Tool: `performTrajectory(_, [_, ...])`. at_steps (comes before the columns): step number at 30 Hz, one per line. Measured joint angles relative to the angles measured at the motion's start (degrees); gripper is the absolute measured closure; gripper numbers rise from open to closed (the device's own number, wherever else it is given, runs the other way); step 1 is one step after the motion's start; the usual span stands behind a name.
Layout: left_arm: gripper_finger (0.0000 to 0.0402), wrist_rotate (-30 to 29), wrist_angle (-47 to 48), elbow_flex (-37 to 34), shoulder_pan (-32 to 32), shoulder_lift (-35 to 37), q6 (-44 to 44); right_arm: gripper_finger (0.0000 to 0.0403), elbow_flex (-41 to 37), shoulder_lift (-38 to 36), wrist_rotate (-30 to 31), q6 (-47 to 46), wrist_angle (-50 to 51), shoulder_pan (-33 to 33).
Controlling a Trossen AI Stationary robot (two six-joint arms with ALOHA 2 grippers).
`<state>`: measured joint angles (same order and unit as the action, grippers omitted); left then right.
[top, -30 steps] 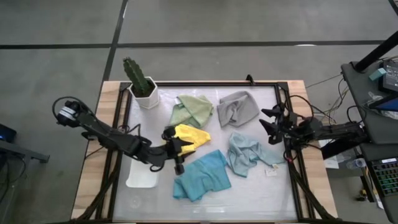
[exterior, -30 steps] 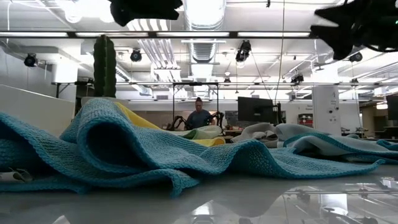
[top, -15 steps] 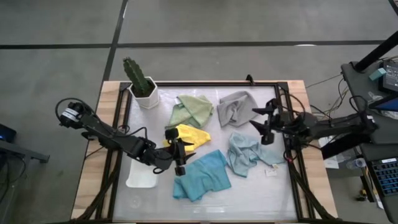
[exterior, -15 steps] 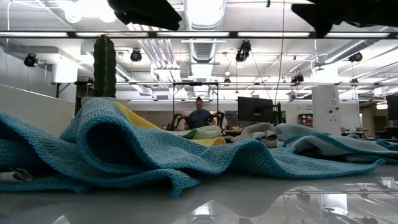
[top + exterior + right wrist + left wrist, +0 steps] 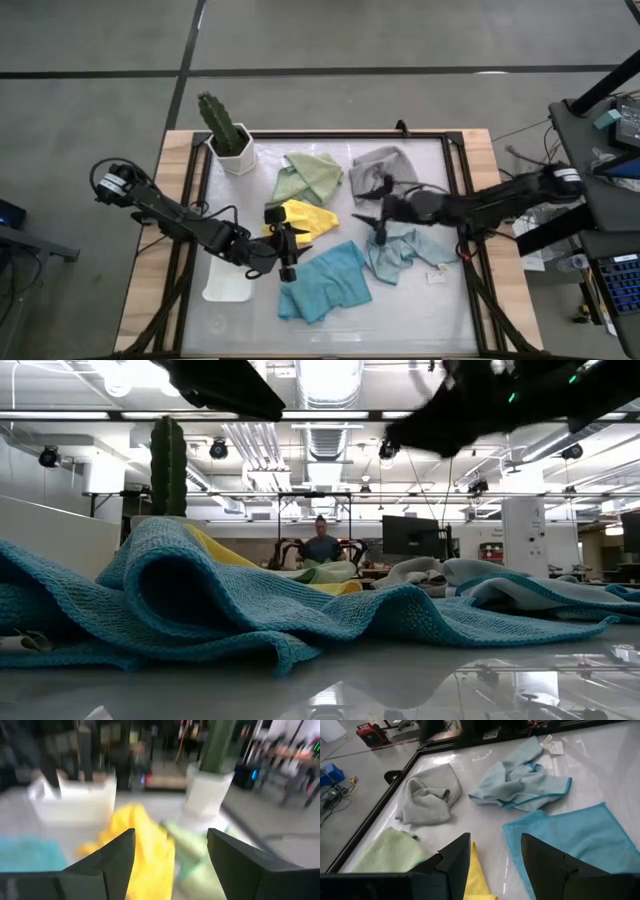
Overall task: Fold microfiber towels
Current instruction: Fold the yellow microfiber towel
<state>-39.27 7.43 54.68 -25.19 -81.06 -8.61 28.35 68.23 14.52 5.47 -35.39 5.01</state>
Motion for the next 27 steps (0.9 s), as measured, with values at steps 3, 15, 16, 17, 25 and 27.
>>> performTrajectory(3, [0.024,0.0,0.3,0.0,-0.2,0.0,0.0,0.0168,2.1,5.8,-0.2,-0.6,0.8,0.7])
performTrajectory(15, [0.024,0.0,2.6,-1.3,-0.3,0.0,-0.1,0.0168,14.4,23.9,-0.4,-2.8,7.7,2.7])
performTrajectory(16, [0.024,0.0,2.8,-1.4,-0.3,0.0,-0.1,0.0168,15.4,25.4,-0.9,-2.9,7.6,2.7])
performTrajectory(17, [0.024,0.0,2.7,-1.4,-0.3,0.0,-0.1,0.0168,16.4,26.7,-1.4,-2.9,7.9,2.7])
performTrajectory(25, [0.024,0.1,7.4,-1.6,-0.4,0.0,-5.2,0.0168,25.0,37.0,-2.1,-1.8,8.1,2.7])
performTrajectory(27, [0.024,0.1,9.8,-1.6,-0.6,0.0,-8.2,0.0168,27.2,39.1,-3.9,-2.0,7.3,2.7])
